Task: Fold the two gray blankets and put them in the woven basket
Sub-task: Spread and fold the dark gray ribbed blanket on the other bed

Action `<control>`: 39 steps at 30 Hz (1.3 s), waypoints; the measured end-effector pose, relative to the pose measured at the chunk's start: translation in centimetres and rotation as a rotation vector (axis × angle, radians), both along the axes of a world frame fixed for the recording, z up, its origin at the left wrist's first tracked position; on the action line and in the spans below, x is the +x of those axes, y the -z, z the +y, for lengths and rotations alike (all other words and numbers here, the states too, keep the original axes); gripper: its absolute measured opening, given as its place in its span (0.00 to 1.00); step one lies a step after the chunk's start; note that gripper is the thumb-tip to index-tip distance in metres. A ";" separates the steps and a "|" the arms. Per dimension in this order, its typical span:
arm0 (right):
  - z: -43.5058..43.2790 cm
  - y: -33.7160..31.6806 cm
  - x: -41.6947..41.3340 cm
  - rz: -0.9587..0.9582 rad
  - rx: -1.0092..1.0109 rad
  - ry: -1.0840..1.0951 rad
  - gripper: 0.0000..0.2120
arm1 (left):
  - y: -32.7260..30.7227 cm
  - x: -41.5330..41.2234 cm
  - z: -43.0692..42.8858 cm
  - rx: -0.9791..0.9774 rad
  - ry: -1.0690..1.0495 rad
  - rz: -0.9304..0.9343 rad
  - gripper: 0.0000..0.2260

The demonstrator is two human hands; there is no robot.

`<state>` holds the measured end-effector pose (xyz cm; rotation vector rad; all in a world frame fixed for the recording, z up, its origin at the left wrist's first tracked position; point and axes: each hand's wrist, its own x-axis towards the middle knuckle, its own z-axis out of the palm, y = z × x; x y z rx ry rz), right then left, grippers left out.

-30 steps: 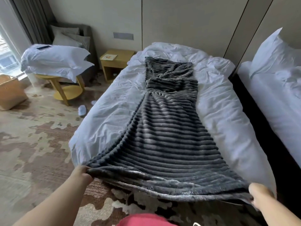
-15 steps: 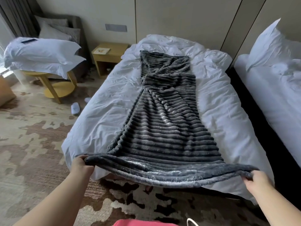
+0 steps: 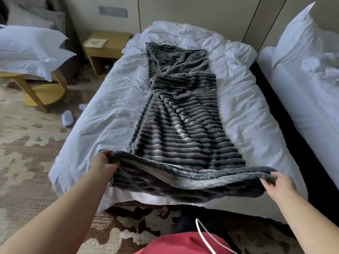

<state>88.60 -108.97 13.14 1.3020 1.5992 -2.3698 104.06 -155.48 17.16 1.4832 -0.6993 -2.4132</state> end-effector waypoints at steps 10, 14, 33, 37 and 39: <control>0.1 -0.6 -19.4 0.020 -0.140 0.001 0.14 | 1.5 -15.0 -5.8 -0.172 -0.195 0.096 0.05; -2.2 2.3 -24.3 -0.148 -0.011 -0.244 0.09 | 6.1 -17.3 -6.0 -0.186 -0.202 -0.058 0.23; -0.9 17.1 -10.8 -0.811 0.106 -0.338 0.23 | 18.6 -6.6 4.6 0.166 -0.168 -0.605 0.35; -1.1 18.5 -9.7 -0.695 -0.171 -0.123 0.11 | 20.1 -7.5 4.8 0.248 -0.252 -0.327 0.21; -2.2 17.2 -9.9 -0.613 -0.280 -0.032 0.07 | 19.4 -9.2 4.6 0.233 -0.262 -0.236 0.11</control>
